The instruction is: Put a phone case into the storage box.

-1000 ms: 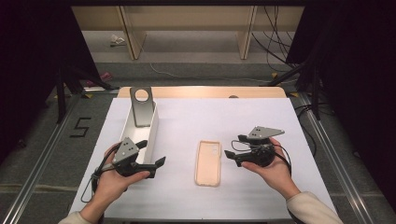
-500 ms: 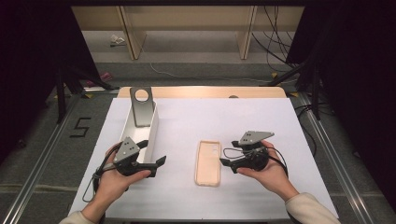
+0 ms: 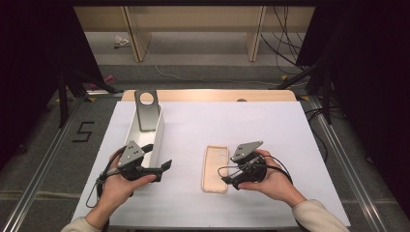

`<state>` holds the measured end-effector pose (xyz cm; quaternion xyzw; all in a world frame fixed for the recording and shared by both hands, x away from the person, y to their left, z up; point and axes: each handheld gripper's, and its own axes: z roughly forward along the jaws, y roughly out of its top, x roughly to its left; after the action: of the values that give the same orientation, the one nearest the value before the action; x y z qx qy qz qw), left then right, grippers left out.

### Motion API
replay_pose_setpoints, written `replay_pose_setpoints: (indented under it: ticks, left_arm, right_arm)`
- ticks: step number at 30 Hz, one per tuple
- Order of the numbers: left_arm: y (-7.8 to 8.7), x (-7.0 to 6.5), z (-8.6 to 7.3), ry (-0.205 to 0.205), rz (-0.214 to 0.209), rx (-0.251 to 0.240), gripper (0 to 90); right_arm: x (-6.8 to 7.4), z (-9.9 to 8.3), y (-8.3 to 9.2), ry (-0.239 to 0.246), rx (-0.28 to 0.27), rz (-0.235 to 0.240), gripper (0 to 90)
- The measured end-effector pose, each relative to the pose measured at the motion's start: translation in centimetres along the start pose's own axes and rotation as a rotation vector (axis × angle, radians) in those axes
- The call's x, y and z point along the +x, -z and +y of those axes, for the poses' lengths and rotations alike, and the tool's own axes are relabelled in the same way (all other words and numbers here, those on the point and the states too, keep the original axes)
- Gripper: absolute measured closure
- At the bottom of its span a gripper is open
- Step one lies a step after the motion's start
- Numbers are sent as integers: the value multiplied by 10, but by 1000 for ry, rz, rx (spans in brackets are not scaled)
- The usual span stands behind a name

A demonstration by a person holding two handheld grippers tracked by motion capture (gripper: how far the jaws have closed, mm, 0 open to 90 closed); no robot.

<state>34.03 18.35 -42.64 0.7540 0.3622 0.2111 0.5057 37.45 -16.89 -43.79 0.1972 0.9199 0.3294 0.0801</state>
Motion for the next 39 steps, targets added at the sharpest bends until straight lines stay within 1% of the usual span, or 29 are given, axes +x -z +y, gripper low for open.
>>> replay_pose_setpoints:
  ticks: [1,2,3,4,7,13,19,21,22,27,28,32,33,34,35,36,37,38,39]
  left_arm:
    - [0,0,0,-2,0,0,132]
    - [0,0,0,-3,-1,0,133]
    - [-1,-1,1,-2,-1,-1,134]
    - [-1,-1,1,-5,-2,0,134]
    - [-2,-3,2,-9,-8,0,134]
    - [-2,-4,2,-10,-12,-2,136]
    - [-3,-4,2,-10,-16,-4,138]
    - [-3,-4,2,-10,-16,-3,138]
    - [-3,-4,2,-11,-16,-3,138]
    - [-2,-4,3,-11,-16,-5,138]
    - [-2,-4,3,-12,-16,-5,138]
    - [-2,-5,3,-11,-18,-7,139]
    - [-2,-5,3,-12,-18,-7,139]
    - [-3,-5,3,-13,-19,-6,139]
    - [-3,-5,3,-13,-19,-5,139]
    - [-3,-6,3,-13,-20,-4,138]
    - [-3,-6,3,-13,-20,-4,139]
    - [-3,-6,3,-14,-20,-4,139]
    - [-3,-5,3,-14,-20,-4,139]
  right_arm:
    - [2,1,-1,11,12,-3,221]
    - [3,2,-3,34,31,-8,220]
    - [4,3,-5,40,39,-8,219]
    - [6,4,-6,59,61,-9,218]
    - [9,7,-10,81,94,-7,218]
    - [17,14,-21,154,173,-8,227]
    - [23,23,-32,205,220,17,235]
    - [26,26,-36,225,255,24,245]
    - [27,26,-38,234,262,24,248]
    - [32,32,-45,264,315,27,265]
    - [33,32,-48,281,328,25,265]
    - [35,35,-52,308,373,16,282]
    - [35,35,-53,316,378,14,286]
    - [36,35,-53,314,396,10,291]
    - [36,36,-54,324,405,7,291]
    - [36,36,-55,324,410,13,291]
    - [36,37,-56,319,415,8,291]
    - [36,37,-56,325,428,3,292]
    - [36,37,-57,332,424,7,292]
